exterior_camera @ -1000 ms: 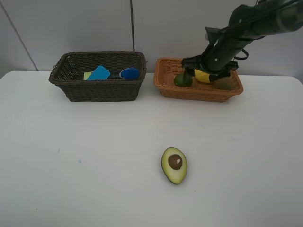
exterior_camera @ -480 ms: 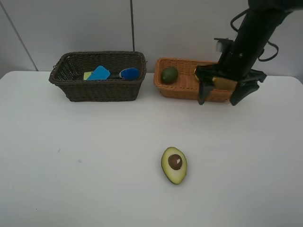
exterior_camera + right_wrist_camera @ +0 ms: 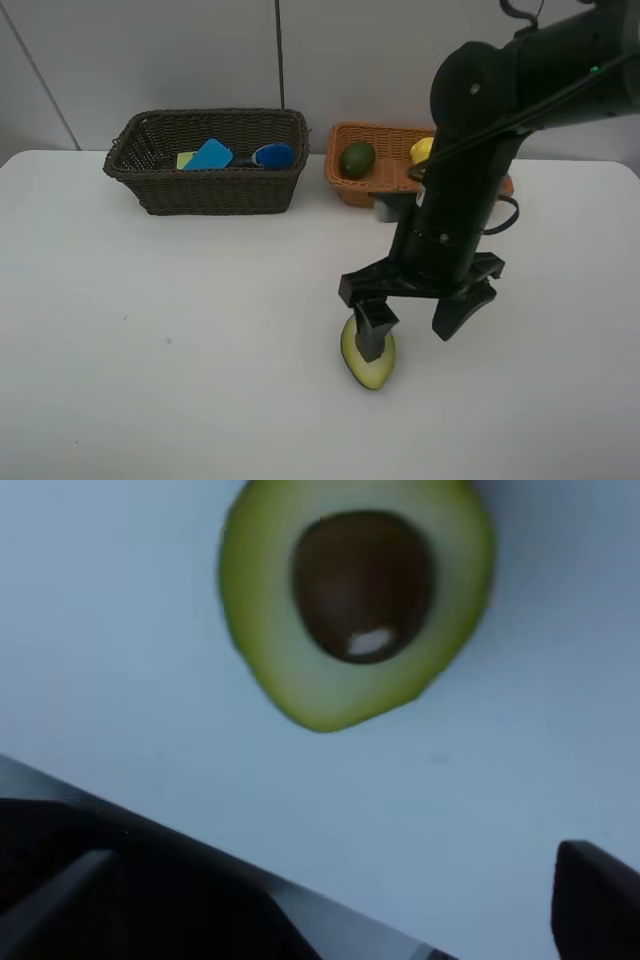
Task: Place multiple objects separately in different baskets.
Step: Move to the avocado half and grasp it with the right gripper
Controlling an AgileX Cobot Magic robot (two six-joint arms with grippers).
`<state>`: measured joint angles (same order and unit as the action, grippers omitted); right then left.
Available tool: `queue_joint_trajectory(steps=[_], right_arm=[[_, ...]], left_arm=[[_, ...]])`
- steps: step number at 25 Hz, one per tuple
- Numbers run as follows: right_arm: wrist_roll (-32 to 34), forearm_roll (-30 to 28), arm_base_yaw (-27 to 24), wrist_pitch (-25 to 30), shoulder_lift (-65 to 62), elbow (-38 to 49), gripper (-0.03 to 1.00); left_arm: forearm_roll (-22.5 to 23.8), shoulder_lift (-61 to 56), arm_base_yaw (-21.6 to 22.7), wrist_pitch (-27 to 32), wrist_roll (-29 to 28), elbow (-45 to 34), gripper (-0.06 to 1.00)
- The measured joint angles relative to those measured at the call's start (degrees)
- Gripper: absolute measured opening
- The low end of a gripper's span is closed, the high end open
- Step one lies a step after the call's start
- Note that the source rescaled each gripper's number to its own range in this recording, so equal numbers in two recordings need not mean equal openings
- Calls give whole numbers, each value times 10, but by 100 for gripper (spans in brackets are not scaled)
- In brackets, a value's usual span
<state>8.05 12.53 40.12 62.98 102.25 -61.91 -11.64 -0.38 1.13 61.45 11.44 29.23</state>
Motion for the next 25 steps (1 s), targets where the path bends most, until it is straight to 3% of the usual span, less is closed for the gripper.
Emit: queue_joint_trajectory(steps=[4,9,15,25], right_arm=[[29,17,52,-63,-1,7,100],[77,6,57,-128,-2,8,100],[156,-84,57,-141,9,8,100],[168,-98,57,-189,41,8,100]], left_arm=[[0,0,0,0,0,0,100],[0,0,0,0,0,0,100],[0,0,0,0,0,0,100],[0,0,0,0,0,0,100]])
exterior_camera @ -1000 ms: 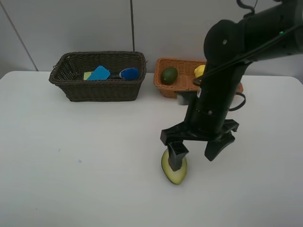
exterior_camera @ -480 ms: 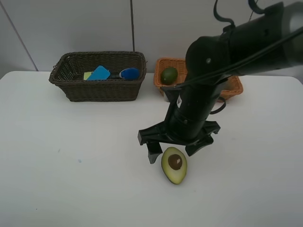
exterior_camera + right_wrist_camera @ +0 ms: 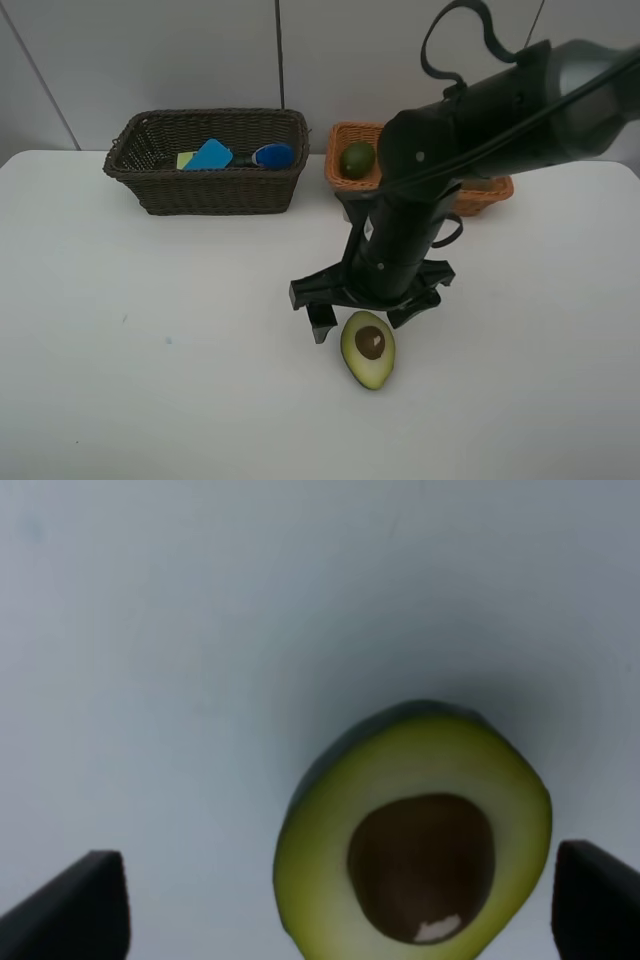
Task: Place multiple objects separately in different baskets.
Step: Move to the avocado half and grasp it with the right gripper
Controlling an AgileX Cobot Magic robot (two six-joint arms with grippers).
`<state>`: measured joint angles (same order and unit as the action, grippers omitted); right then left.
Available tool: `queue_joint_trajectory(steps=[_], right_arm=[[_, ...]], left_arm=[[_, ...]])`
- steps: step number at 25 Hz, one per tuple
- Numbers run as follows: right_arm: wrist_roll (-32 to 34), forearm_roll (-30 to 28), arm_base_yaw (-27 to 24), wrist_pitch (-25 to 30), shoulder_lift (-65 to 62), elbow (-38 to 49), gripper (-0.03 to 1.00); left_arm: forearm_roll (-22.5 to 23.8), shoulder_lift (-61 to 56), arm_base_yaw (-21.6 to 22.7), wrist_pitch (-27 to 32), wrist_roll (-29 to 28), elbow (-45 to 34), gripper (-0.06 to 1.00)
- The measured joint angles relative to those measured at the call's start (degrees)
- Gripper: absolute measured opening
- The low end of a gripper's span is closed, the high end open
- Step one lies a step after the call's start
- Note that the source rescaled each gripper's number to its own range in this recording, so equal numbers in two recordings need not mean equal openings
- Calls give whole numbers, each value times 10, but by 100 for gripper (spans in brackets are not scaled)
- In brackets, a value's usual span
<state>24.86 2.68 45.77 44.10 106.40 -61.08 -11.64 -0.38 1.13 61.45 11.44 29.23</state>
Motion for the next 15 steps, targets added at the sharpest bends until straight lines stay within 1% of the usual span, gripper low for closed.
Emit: queue_joint_trajectory(steps=[7,15], right_arm=[[1,-21,0,-2,35,0,100],[2,-22,0,-6,53,0,100]], left_arm=[[0,0,0,0,0,0,100],[0,0,0,0,0,0,100]])
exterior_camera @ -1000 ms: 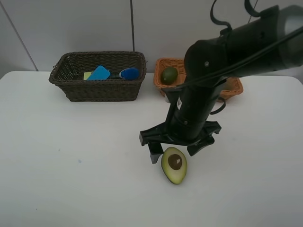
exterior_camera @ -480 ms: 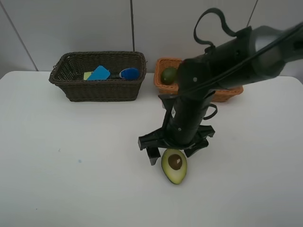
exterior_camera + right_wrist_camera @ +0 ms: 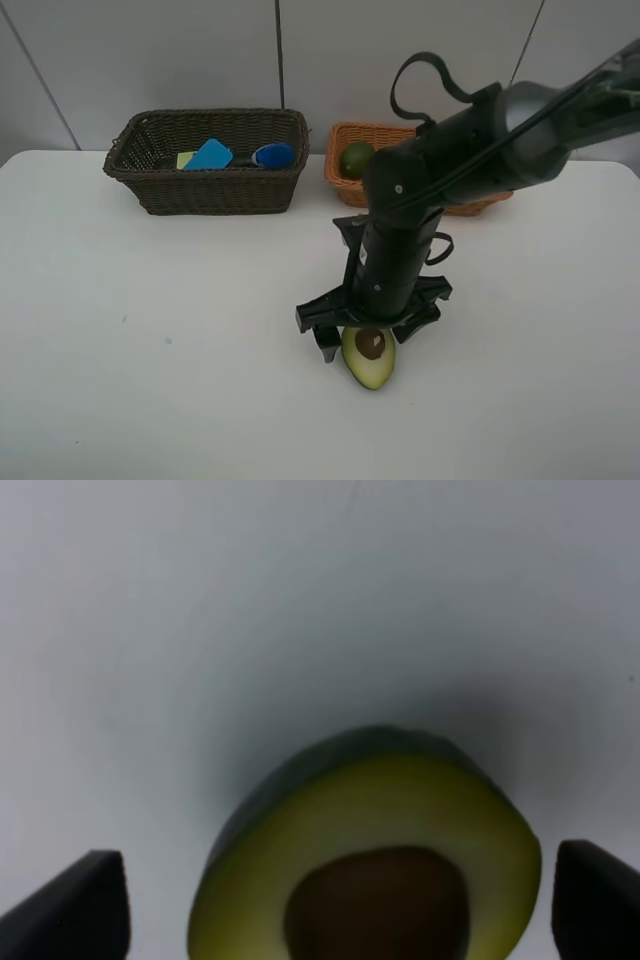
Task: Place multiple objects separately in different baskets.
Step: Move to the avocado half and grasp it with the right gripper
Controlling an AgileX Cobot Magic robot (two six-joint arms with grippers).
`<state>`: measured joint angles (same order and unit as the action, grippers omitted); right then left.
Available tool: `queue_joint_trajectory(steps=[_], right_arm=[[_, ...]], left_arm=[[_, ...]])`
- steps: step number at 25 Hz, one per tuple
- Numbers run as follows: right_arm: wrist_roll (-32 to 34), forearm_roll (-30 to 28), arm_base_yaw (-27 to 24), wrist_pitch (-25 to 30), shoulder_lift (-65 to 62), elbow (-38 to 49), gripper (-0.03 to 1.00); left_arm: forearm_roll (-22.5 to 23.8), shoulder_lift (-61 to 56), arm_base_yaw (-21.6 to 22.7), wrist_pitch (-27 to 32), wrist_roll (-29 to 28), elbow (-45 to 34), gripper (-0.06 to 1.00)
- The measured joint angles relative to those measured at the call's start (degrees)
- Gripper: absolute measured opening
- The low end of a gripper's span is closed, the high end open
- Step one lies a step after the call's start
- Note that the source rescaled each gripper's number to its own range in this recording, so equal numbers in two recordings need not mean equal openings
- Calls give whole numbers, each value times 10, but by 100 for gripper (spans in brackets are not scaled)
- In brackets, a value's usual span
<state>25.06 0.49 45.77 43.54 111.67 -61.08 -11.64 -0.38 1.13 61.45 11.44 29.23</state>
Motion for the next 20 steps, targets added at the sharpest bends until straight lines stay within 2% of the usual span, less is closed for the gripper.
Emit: queue_joint_trajectory(steps=[20], right_arm=[[0,-14,0,-4,33,0,100]], left_arm=[[0,0,0,0,0,0,100]])
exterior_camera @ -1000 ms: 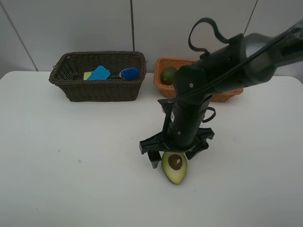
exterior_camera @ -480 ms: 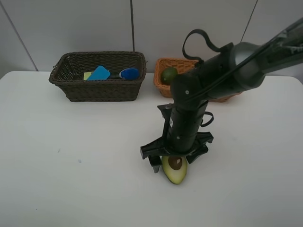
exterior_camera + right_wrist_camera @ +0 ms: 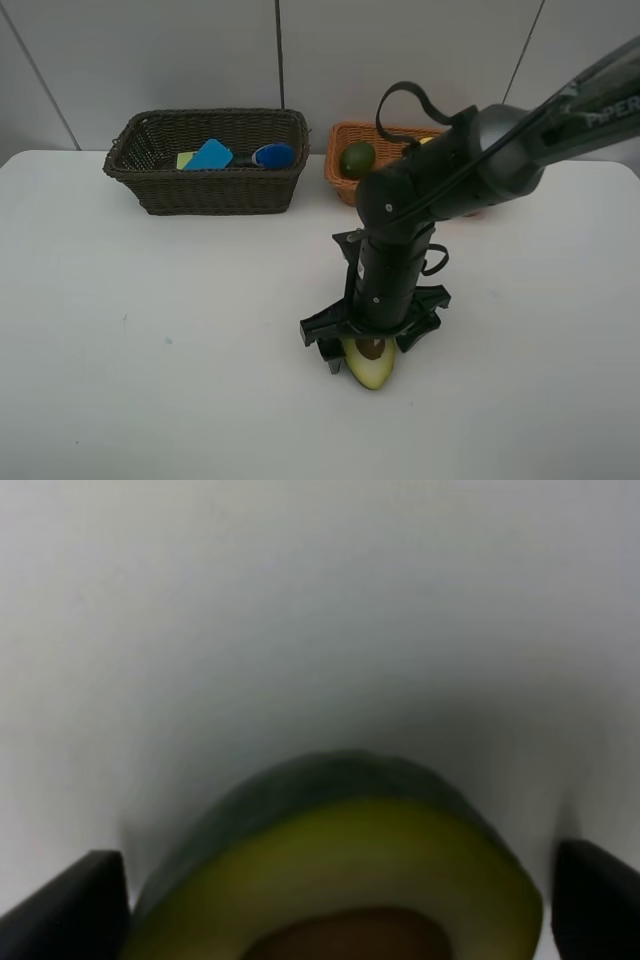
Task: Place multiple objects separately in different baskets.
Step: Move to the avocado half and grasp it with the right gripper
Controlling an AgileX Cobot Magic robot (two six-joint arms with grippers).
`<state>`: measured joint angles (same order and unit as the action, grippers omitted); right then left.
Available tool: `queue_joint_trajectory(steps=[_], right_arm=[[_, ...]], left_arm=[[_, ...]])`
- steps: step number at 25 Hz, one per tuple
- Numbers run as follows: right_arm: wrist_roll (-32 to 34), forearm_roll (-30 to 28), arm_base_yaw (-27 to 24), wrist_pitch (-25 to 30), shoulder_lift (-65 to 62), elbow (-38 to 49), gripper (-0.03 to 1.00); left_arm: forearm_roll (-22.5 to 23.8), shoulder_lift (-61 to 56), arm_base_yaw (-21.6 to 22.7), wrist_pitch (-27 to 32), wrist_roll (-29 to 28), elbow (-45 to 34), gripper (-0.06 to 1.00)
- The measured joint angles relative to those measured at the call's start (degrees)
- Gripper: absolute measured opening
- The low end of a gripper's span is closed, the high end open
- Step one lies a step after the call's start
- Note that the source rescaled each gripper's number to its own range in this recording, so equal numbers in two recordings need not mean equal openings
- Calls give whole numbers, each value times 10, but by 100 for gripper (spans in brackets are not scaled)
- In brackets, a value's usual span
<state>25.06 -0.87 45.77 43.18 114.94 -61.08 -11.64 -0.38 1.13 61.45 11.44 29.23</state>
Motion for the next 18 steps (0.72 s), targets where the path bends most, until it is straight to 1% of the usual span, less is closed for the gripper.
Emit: queue_joint_trajectory(steps=[4,6,7,8,10,11,18], right_arm=[[-3,0,0,0,0,0,100],[-6,0,0,-3,0,0,95],[-7,0,0,-6,0,0,90],[-7,0,0,-8,0,0,82],[-8,0,0,-9,0,0,58],[-9,0,0,-9,0,0,50],[-12,0,0,-8,0,0,51]], left_arm=[[0,0,0,0,0,0,100],[0,0,0,0,0,0,100],[0,0,0,0,0,0,100],[0,0,0,0,0,0,100],[0,0,0,0,0,0,100],[0,0,0,0,0,0,100],[0,0,0,0,0,0,100]])
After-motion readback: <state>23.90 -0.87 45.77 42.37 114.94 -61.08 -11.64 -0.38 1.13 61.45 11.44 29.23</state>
